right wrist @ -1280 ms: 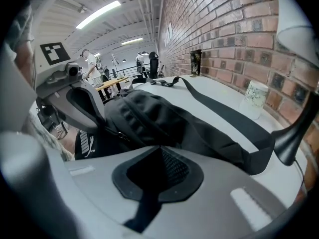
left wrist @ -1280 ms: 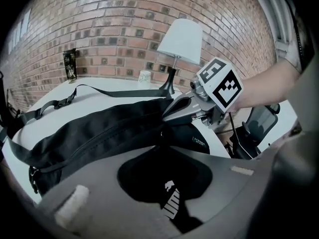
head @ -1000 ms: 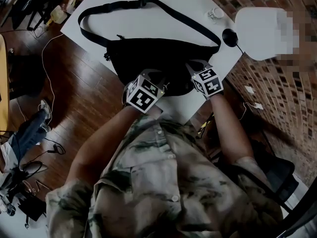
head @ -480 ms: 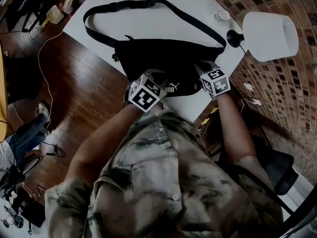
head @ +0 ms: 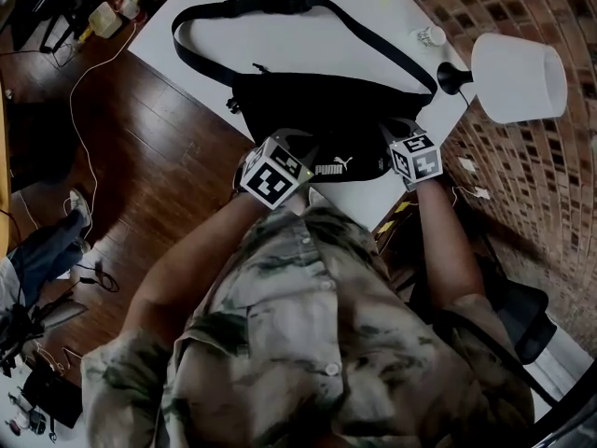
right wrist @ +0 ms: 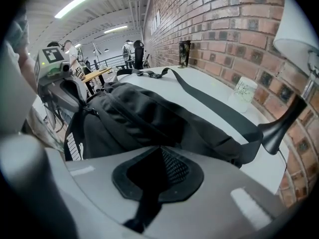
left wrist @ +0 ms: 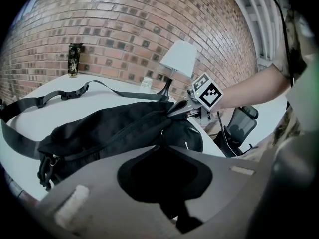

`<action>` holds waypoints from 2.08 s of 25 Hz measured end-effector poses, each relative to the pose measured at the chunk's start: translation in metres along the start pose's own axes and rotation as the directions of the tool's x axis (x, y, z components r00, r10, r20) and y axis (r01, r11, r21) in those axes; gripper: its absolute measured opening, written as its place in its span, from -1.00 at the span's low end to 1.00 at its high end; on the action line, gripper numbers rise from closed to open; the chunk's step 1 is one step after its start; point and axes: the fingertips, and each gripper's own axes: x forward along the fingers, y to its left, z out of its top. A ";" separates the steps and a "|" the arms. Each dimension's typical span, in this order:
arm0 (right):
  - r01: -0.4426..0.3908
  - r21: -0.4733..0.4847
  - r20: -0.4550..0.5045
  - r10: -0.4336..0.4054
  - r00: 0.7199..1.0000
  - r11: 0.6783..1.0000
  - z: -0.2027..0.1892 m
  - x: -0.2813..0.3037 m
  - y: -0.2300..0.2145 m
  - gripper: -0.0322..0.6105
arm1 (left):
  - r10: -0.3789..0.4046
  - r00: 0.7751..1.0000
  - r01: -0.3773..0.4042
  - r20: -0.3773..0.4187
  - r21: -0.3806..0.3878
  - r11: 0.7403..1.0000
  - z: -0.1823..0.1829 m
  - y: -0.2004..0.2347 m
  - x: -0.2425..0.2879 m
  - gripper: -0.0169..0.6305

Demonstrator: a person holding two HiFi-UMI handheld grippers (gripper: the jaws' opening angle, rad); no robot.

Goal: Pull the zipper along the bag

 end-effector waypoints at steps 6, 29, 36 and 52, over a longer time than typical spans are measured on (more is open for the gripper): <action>0.009 0.004 -0.031 -0.009 0.999 1.000 0.001 -0.002 0.001 -0.88 | 0.005 1.000 -0.005 0.020 -0.017 1.000 -0.005 0.007 -0.010 -0.87; 0.032 0.009 -0.070 -0.031 0.997 0.999 0.002 -0.002 0.000 -0.88 | 0.072 0.996 -0.069 0.044 -0.079 0.994 -0.032 0.045 -0.049 -0.87; 0.041 0.015 -0.054 -0.040 0.998 0.999 0.003 -0.003 0.001 -0.88 | 0.098 0.994 -0.094 0.040 -0.091 0.991 -0.037 0.057 -0.058 -0.87; 0.062 0.010 0.013 -0.062 0.998 0.998 0.004 0.002 -0.004 -0.88 | 0.098 0.995 -0.095 0.025 -0.102 0.990 -0.044 0.067 -0.052 -0.85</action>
